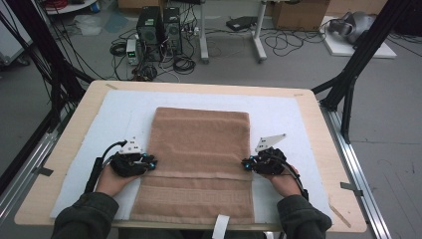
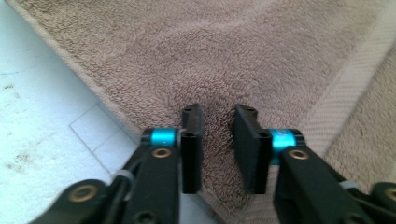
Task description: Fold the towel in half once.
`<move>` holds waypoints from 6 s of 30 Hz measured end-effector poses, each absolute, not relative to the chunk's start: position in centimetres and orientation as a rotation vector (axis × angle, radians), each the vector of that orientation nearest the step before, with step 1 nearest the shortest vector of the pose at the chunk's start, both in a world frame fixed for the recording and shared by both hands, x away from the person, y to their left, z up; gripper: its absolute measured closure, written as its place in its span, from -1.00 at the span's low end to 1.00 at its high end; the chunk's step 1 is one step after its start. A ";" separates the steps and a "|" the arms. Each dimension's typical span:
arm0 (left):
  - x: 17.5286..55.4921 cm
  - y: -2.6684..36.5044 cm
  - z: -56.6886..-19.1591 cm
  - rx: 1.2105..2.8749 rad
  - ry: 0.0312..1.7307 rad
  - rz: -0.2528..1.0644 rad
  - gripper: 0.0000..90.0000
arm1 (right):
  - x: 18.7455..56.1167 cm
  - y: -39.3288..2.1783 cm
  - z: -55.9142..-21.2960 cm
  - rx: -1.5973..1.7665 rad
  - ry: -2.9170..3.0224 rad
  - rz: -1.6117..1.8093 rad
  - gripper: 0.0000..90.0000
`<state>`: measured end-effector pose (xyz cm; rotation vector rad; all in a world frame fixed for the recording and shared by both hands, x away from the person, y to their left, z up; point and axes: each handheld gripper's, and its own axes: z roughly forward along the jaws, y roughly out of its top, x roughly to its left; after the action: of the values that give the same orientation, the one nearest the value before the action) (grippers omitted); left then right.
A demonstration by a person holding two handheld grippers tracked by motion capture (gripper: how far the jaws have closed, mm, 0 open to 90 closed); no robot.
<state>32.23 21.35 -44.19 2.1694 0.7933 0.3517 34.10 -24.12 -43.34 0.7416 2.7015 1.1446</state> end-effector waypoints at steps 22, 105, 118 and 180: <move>31.6 23.6 -41.1 1.976 0.804 0.353 0.91 | 34.0 -24.0 -40.2 0.673 2.630 1.216 0.87; 22.5 24.3 -42.6 2.112 0.621 0.202 0.75 | 25.3 -21.7 -40.4 0.349 2.829 1.263 0.72; 23.7 22.0 -44.9 2.140 0.606 0.246 0.88 | 26.1 -21.4 -44.6 0.471 2.849 1.305 0.88; 28.5 23.2 -41.8 1.936 0.825 0.314 0.09 | 32.0 -22.4 -39.9 0.682 2.634 1.393 -0.11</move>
<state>28.53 23.18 -41.79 1.9355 0.8248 0.3144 31.99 -22.40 -39.89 0.6823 2.6343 1.3929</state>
